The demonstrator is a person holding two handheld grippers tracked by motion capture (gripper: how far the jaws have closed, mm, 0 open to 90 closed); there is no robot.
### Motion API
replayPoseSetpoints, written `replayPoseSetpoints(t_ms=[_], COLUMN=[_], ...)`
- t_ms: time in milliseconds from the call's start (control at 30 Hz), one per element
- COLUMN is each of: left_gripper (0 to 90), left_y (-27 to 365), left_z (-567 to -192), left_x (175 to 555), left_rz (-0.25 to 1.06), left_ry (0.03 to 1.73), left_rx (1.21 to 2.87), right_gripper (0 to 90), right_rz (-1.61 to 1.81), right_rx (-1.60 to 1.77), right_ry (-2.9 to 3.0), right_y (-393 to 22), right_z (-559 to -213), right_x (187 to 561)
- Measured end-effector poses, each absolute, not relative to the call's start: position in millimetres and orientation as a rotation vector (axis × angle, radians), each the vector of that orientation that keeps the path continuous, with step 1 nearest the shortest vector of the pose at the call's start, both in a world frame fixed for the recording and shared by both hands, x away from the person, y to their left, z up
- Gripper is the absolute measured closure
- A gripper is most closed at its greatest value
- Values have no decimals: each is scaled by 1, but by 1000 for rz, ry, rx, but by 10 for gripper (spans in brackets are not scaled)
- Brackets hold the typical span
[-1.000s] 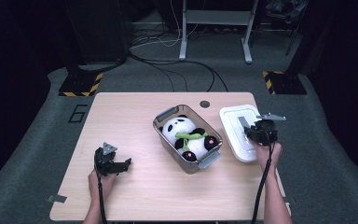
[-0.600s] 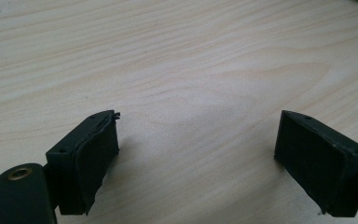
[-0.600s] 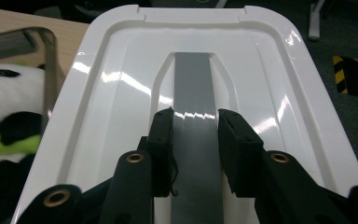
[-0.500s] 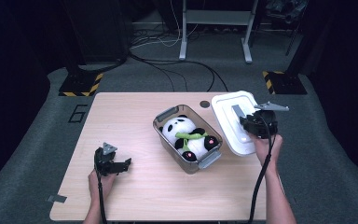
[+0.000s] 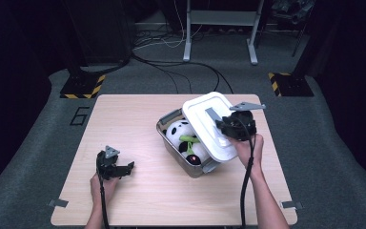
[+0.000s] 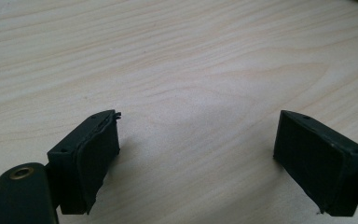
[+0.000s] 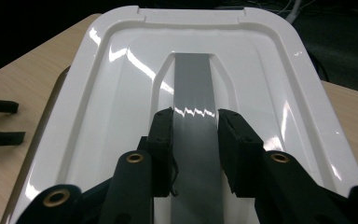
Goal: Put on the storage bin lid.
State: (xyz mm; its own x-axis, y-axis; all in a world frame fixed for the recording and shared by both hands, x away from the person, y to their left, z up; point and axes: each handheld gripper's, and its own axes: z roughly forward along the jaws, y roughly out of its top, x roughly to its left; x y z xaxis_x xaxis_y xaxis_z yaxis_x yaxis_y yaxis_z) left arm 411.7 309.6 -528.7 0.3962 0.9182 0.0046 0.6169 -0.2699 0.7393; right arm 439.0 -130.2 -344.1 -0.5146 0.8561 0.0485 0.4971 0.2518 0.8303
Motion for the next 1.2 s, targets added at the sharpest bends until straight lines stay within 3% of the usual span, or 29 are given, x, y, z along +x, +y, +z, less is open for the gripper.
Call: replayPoseSetpoints(t_ms=[533, 1200], left_gripper=[139, 144], left_y=[309, 309], left_z=[-529, -529], left_x=[412, 412], left_rz=[581, 580], left_ry=[1308, 1303], left_rx=[1990, 1990], right_gripper=[668, 644], right_rz=[1146, 1076], right_rx=[1152, 1144], right_ry=[2318, 2307], right_y=[-60, -47], right_z=[-379, -392], right_x=[460, 457])
